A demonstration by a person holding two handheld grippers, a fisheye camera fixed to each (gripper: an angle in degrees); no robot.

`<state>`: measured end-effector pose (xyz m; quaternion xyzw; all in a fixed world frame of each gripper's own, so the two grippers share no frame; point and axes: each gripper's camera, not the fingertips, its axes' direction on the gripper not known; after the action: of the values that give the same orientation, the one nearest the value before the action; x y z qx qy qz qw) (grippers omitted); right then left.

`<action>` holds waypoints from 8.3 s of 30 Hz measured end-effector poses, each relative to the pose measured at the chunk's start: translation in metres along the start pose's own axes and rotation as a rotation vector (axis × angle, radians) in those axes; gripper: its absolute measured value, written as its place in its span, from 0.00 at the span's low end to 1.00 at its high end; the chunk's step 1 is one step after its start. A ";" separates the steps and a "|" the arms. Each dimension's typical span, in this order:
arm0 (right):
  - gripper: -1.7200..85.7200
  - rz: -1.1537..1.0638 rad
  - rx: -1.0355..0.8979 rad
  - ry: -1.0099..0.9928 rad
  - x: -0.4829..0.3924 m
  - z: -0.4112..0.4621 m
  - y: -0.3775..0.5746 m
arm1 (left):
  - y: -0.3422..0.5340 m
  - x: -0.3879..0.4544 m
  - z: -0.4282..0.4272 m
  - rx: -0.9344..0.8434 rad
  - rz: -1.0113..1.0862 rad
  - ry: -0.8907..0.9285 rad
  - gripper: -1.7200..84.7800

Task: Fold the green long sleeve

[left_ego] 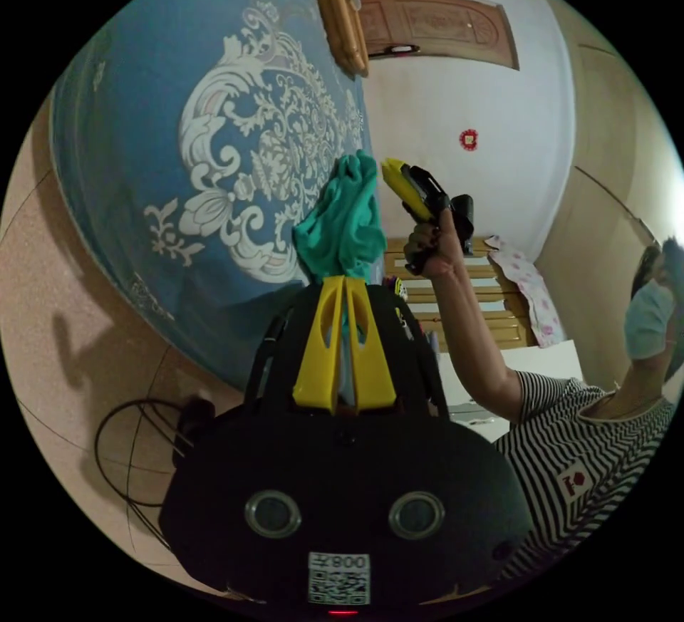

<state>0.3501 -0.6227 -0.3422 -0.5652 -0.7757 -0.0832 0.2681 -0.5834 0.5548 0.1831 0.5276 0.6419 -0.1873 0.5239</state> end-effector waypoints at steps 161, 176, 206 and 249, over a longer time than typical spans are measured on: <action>0.03 0.550 0.855 -0.081 0.485 -0.783 1.553 | 0.524 -0.266 1.107 -1.035 0.545 0.106 0.06; 0.02 0.752 0.798 -0.076 0.567 -0.769 1.683 | 0.577 -0.450 1.240 -1.149 0.502 0.154 0.06; 0.02 0.996 0.640 0.265 0.551 -0.691 1.616 | 0.575 -0.686 1.356 -1.228 0.829 -0.150 0.02; 0.04 0.609 0.889 0.593 0.375 -0.702 1.304 | 0.467 -0.726 1.201 -1.068 1.401 -0.733 0.02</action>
<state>1.6959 -0.1610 0.2140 -0.5484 -0.4322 0.1746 0.6943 0.3181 -0.5730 0.5029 0.3918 -0.0236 0.3331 0.8573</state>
